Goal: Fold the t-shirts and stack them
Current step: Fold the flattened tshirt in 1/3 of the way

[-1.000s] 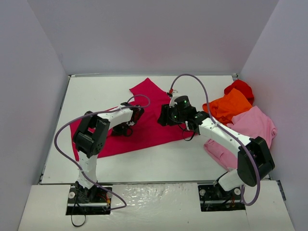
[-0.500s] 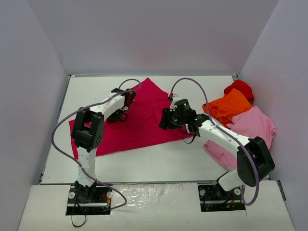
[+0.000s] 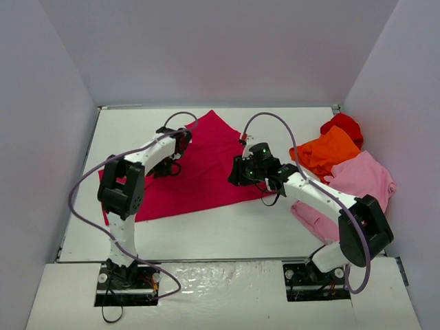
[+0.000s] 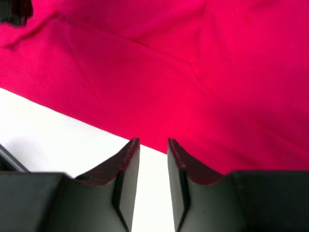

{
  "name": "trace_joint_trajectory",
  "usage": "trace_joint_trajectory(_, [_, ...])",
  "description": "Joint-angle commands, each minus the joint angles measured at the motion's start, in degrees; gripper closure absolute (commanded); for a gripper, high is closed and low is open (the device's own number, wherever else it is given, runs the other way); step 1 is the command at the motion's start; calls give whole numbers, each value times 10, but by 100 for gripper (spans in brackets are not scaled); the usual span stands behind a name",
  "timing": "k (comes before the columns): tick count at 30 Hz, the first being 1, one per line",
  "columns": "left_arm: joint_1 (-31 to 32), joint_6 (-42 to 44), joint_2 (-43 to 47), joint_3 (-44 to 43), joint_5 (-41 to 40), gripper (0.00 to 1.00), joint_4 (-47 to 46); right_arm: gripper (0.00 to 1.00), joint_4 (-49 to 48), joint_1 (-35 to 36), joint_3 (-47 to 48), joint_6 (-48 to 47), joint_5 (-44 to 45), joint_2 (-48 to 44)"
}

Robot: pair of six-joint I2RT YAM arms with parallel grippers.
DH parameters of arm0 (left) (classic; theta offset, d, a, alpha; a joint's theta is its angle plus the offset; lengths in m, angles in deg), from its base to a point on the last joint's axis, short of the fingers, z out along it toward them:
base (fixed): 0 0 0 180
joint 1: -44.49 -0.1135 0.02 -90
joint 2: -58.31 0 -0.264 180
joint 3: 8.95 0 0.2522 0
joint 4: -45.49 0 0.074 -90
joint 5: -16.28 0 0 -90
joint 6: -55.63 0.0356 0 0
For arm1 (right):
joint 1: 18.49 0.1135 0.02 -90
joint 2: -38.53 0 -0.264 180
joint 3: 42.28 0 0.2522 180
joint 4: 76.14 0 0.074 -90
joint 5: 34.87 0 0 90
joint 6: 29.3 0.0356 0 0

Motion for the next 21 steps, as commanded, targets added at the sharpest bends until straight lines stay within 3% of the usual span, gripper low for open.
trace_joint_trajectory(1, [1, -69, 197, 63, -35, 76, 7, 94, -78, 40, 26, 16, -30, 52])
trace_joint_trajectory(3, [1, -97, 294, 89, -38, 76, 4, 100, -85, 70, 74, 11, -35, 121])
trace_joint_trajectory(4, [0, -103, 310, 106, -36, 76, 0, 96, -85, 90, 107, 5, -38, 147])
trace_joint_trajectory(5, [-1, -105, 378, 126, -31, 76, -7, 84, -87, 122, 151, -2, -41, 171])
trace_joint_trajectory(7, [-4, -102, 454, 147, -13, 76, -12, 77, -94, 150, 192, -12, -45, 222])
trace_joint_trajectory(8, [-5, -103, 512, 155, -7, 76, -8, 72, -98, 166, 261, -13, -55, 267])
trace_joint_trajectory(11, [-7, -104, 621, 154, -15, 76, 18, 69, -113, 184, 334, 9, -107, 358])
trace_joint_trajectory(15, [-10, -110, 681, 155, -19, 76, 49, 66, -244, 200, 347, 79, -201, 405])
trace_joint_trajectory(21, [-10, -122, 724, 192, 24, 76, 52, 66, -359, 223, 391, 130, -253, 487])
